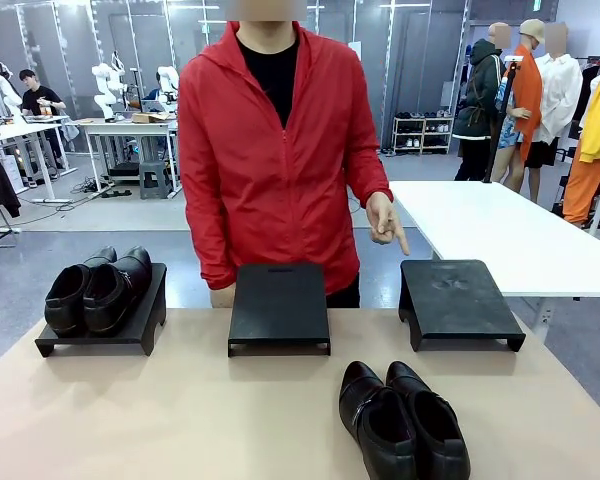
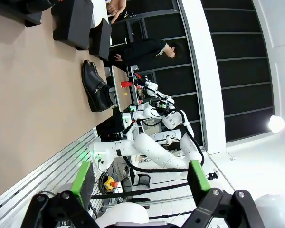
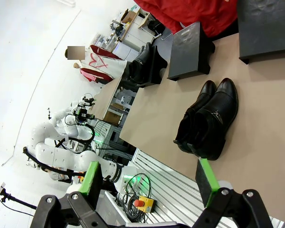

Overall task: Place the shoes on the stand as instructed by the person.
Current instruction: Pick up another pair of Shoes and place it on the Shoes Stand indicated by the person.

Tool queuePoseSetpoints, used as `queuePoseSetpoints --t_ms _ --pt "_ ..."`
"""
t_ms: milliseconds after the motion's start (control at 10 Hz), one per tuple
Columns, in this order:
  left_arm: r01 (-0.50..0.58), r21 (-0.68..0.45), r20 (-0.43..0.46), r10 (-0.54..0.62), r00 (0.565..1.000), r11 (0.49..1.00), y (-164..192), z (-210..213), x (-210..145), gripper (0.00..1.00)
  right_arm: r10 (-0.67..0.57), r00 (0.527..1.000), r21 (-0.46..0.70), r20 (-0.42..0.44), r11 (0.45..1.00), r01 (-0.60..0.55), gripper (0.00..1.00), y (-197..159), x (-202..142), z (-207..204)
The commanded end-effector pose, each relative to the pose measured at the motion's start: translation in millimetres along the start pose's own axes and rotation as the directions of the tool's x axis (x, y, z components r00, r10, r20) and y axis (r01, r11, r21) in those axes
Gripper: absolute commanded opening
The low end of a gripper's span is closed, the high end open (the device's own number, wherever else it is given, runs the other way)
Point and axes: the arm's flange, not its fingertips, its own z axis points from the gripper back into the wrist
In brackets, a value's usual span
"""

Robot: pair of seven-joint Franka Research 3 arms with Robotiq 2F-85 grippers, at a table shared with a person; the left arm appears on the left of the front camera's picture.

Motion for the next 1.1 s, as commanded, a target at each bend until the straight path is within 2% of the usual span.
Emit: queuePoseSetpoints --t_ms 0,1000 --pt "0.019 -0.016 -0.005 -0.019 1.000 1.000 -2.2 0.1 -2.7 1.00 0.020 1.000 0.006 0.009 1.000 -0.020 1.00 1.2 0.3 0.2" --pt "0.019 -0.016 -0.005 -0.019 1.000 1.000 -2.2 0.1 -2.7 1.00 0.020 1.000 0.006 0.009 1.000 -0.020 1.00 1.2 0.3 0.2"
